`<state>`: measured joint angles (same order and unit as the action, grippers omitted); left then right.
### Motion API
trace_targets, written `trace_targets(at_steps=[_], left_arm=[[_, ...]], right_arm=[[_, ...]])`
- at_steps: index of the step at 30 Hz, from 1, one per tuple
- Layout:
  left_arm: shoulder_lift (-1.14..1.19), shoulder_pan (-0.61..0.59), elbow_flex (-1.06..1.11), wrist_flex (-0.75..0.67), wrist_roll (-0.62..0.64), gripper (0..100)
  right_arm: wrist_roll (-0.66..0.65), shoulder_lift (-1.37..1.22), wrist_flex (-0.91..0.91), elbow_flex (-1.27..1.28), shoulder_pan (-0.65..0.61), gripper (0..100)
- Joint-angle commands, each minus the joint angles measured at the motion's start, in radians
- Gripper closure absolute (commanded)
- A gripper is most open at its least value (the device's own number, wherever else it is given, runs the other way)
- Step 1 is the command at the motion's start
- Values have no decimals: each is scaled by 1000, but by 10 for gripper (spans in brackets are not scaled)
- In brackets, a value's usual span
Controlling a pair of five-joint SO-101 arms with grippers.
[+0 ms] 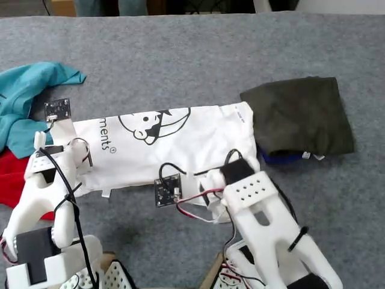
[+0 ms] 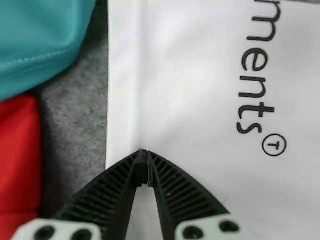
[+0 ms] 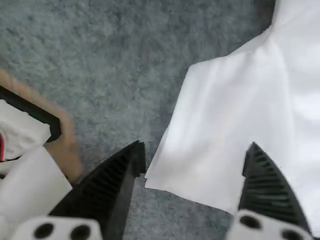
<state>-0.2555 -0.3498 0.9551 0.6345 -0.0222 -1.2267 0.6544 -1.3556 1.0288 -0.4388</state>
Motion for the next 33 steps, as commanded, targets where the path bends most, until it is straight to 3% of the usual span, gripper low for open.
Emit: trace_targets(at_steps=[1,7,10,18,22,28,33], left_arm=[[-37,-8,2,-12,14,971],[-35,-7,2,-12,14,971],[-35,-7,2,-12,14,971],[-35,-7,4,-12,14,971],[-35,-7,2,-12,14,971],[-32,-7,1,-12,14,971],[-32,-7,1,-12,14,971]], right_arm=[[-9,-5,121,71,-3,645],[-8,-203,402,156,15,645],[-8,-320,425,82,74,664],[-14,-509,474,-136,199,953],[-9,-555,430,-252,196,966],[-14,-602,184,-565,199,966],[-14,-722,98,-832,193,966]])
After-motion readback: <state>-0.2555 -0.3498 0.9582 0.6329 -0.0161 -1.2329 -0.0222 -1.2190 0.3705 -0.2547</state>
